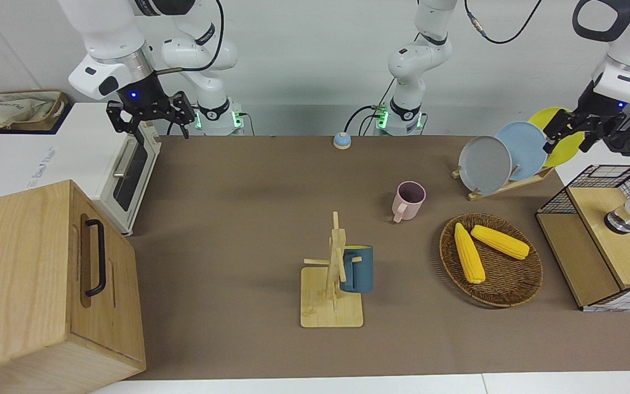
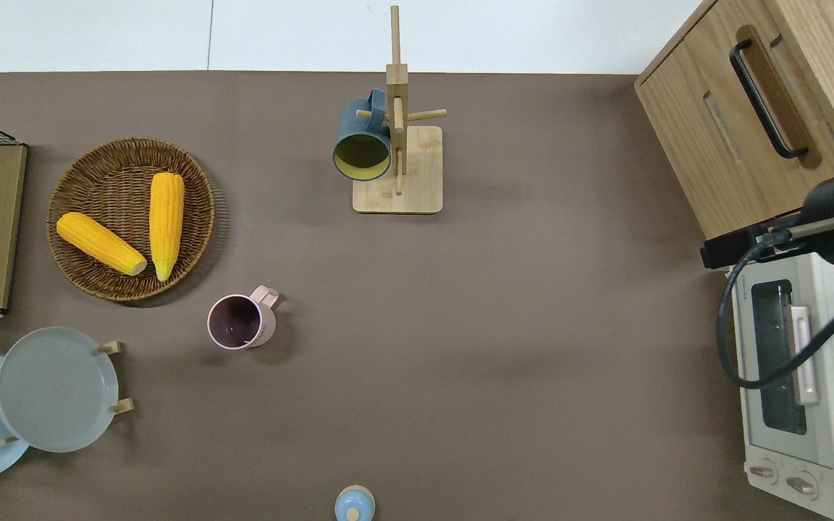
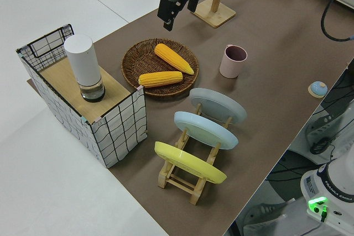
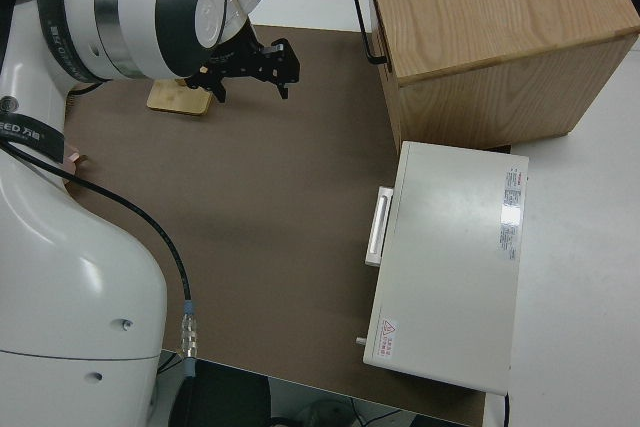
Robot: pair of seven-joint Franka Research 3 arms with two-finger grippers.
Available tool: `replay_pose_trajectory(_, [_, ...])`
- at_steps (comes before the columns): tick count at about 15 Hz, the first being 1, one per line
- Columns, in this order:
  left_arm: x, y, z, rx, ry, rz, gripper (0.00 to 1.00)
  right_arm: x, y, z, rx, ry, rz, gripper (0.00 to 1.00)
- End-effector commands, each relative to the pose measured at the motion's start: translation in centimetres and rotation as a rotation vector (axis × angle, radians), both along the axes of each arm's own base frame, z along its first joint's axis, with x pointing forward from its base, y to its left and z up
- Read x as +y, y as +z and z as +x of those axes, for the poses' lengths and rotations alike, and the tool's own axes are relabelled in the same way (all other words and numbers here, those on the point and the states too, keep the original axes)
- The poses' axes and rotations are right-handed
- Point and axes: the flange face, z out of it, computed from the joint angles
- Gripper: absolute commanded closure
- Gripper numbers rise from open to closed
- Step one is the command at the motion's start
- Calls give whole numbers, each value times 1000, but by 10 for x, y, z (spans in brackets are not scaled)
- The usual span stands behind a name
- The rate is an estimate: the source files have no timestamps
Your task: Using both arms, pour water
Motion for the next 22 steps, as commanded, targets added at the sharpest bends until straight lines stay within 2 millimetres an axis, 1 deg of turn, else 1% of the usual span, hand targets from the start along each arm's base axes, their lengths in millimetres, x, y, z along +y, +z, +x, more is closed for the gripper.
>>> replay_pose_trajectory(1, [-14,6,-2,28,-6,4,0,-1,4,-2,-12,-2,-3,13])
replay_pose_trajectory(2, [-18,6,-2,33,-14,4,0,0,4,-2,-13,0,-3,13])
replay_pose_trajectory(3, [-27,5,0,35,-29,6,0,-1,4,-2,-13,-1,-3,13])
replay_pose_trajectory(5, [-50,4,2,60,-60,10,0,-1,4,-2,-13,-2,-3,13])
replay_pose_trajectory(7, [-72,5,4,78,-30,4,0,-1,4,-2,-13,-2,-3,13])
replay_pose_trajectory(8, [-81,5,4,93,-6,1,0,-1,4,-2,-13,-2,-3,13])
replay_pose_trajectory(11, [-110,4,5,107,-11,0,0,-1,4,-2,-13,-2,-3,13])
replay_pose_trajectory(14, [-145,2,6,126,-1,85,0,-1,4,-2,-13,-2,-3,13])
replay_pose_trajectory(16, [-160,2,6,127,-20,108,0,-1,4,-2,-13,-2,-3,13])
replay_pose_trajectory(18, [-171,1,6,129,-37,109,0,-1,4,-2,-13,-1,-3,13])
replay_pose_trajectory(19, [-168,1,5,131,-31,105,0,-1,4,-2,-13,-2,-3,13])
replay_pose_trajectory(22, [-170,-3,1,175,-37,103,0,0,4,-2,-12,0,-3,13])
